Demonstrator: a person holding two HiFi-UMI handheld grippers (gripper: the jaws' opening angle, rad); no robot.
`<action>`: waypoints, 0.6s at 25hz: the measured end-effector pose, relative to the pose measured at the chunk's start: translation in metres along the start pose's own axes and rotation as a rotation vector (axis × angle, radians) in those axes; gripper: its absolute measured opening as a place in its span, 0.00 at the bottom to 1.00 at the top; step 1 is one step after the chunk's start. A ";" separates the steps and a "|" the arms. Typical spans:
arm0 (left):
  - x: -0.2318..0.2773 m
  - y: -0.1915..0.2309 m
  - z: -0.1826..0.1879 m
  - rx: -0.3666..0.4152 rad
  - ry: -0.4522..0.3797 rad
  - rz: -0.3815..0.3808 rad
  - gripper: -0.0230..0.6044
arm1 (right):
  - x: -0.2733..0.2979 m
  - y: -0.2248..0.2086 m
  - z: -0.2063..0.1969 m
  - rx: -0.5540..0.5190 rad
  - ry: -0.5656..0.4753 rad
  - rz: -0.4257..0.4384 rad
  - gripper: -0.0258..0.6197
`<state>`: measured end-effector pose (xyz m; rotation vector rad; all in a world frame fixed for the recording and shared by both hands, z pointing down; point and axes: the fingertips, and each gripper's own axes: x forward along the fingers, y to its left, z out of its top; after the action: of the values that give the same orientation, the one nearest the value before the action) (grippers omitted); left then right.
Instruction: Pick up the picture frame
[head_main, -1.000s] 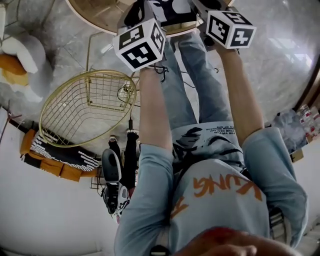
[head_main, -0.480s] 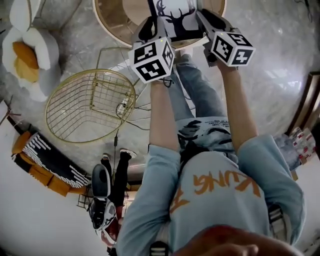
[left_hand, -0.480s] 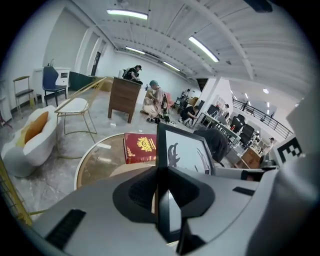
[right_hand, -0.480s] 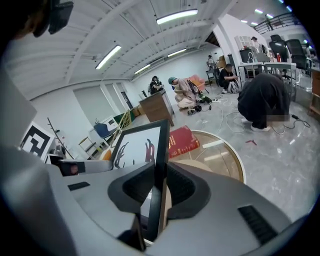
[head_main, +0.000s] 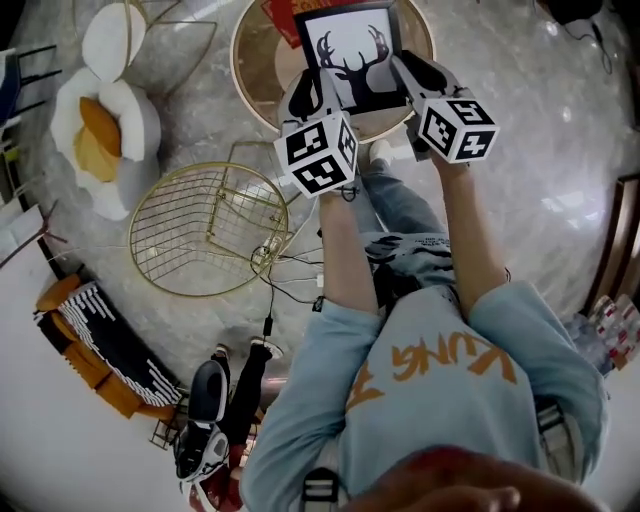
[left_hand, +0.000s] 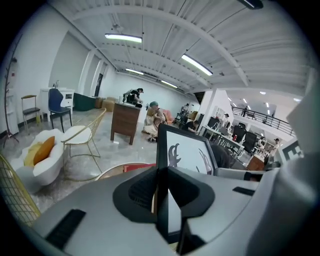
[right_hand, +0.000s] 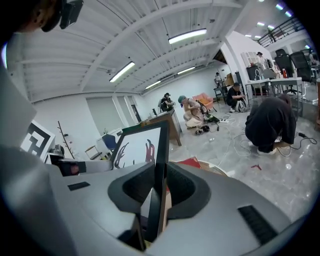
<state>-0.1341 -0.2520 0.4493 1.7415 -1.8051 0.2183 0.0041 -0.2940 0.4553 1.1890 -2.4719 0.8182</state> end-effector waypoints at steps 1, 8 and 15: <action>-0.005 -0.005 0.010 0.003 -0.017 0.001 0.16 | -0.006 0.003 0.011 -0.008 -0.016 0.004 0.15; -0.035 -0.033 0.076 0.013 -0.154 -0.004 0.16 | -0.040 0.024 0.083 -0.114 -0.118 0.033 0.15; -0.073 -0.075 0.133 0.066 -0.263 -0.040 0.16 | -0.086 0.036 0.149 -0.180 -0.218 0.058 0.15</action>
<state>-0.1083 -0.2673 0.2830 1.9251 -1.9637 0.0338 0.0285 -0.3115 0.2820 1.2027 -2.6990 0.4886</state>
